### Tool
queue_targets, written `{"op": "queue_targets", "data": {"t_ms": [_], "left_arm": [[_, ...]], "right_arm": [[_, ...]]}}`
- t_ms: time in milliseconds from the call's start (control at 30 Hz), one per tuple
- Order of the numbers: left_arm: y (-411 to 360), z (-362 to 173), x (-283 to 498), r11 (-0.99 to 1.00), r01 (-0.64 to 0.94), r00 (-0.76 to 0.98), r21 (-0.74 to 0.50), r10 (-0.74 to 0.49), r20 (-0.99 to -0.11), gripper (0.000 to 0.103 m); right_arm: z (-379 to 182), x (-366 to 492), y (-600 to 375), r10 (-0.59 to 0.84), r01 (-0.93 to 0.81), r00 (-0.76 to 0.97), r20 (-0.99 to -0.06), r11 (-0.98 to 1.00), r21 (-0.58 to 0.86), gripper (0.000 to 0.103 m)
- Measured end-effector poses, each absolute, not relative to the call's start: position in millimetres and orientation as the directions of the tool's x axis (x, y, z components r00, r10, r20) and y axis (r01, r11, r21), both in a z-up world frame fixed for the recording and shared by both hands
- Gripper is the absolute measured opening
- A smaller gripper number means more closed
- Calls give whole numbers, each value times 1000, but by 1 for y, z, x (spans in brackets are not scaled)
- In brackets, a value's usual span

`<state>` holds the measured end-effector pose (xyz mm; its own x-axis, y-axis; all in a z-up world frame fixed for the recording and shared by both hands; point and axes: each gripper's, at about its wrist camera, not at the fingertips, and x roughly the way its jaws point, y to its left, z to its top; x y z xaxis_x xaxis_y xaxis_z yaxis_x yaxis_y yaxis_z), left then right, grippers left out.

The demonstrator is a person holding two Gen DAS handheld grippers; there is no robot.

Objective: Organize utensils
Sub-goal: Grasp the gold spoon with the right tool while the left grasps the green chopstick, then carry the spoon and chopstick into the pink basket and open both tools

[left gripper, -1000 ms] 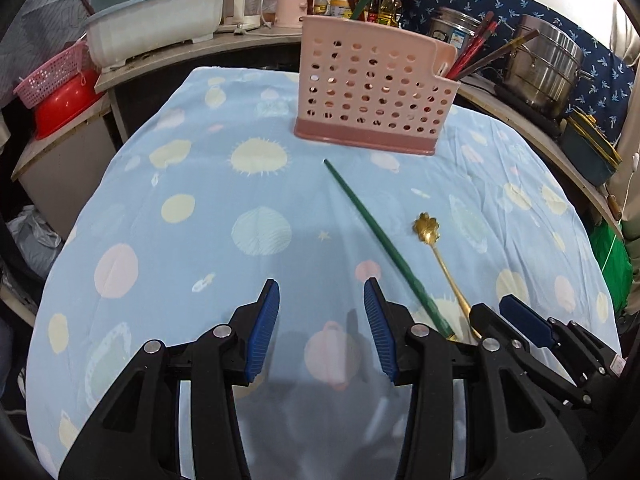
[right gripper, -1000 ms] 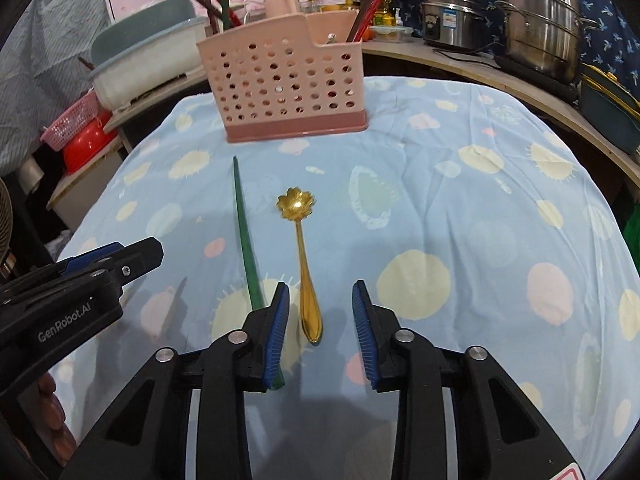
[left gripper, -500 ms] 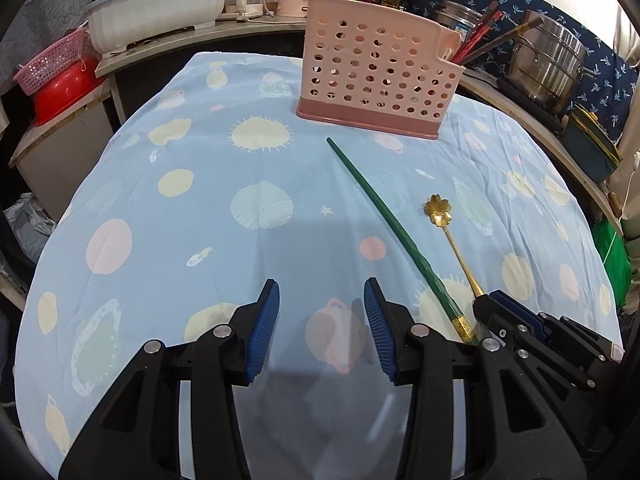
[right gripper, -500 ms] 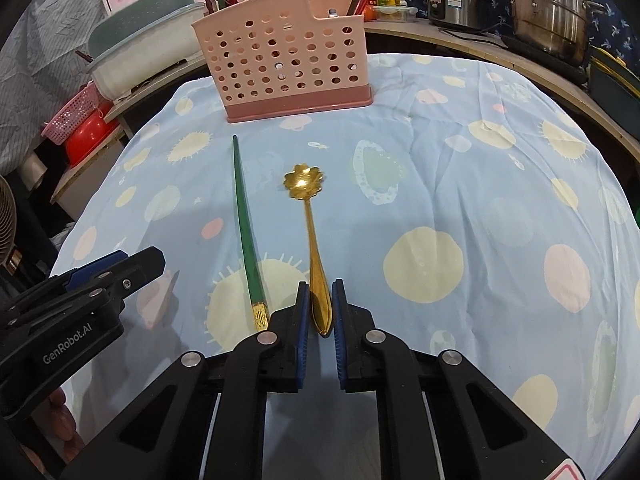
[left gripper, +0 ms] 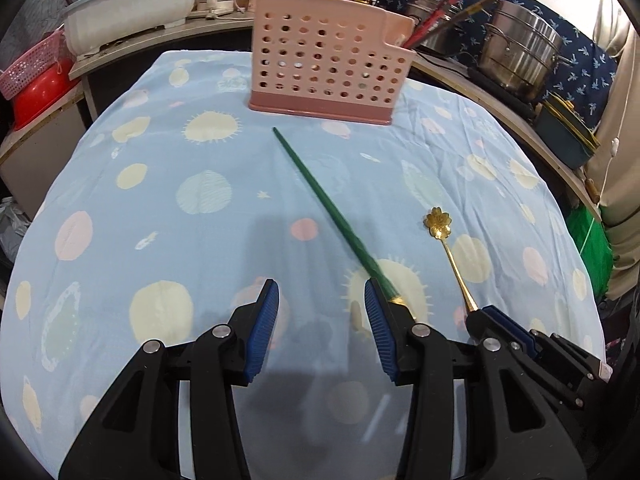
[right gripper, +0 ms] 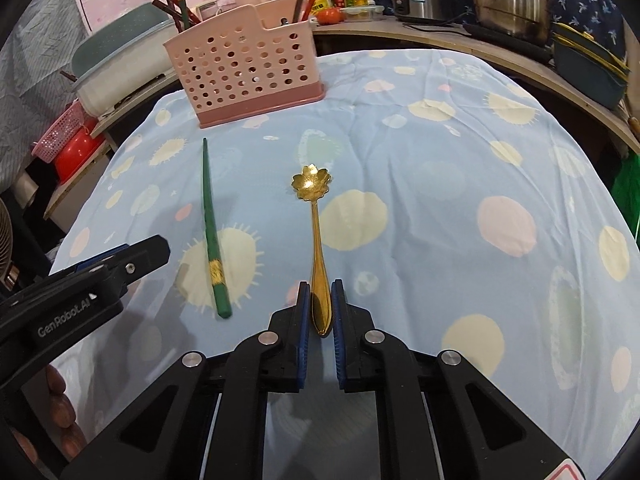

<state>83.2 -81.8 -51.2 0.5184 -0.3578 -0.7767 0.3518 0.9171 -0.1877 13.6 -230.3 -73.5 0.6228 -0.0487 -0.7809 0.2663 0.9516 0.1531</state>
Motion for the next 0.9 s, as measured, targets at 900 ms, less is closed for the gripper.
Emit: {"op": "queue_targets", "data": {"t_ms": [900], "left_arm": [[-100,-64,71,887,415,467,-201,-398,-790,11]], "right_arm": [[-71,1,-238,-34,271,639,-769,945,184,10]]}}
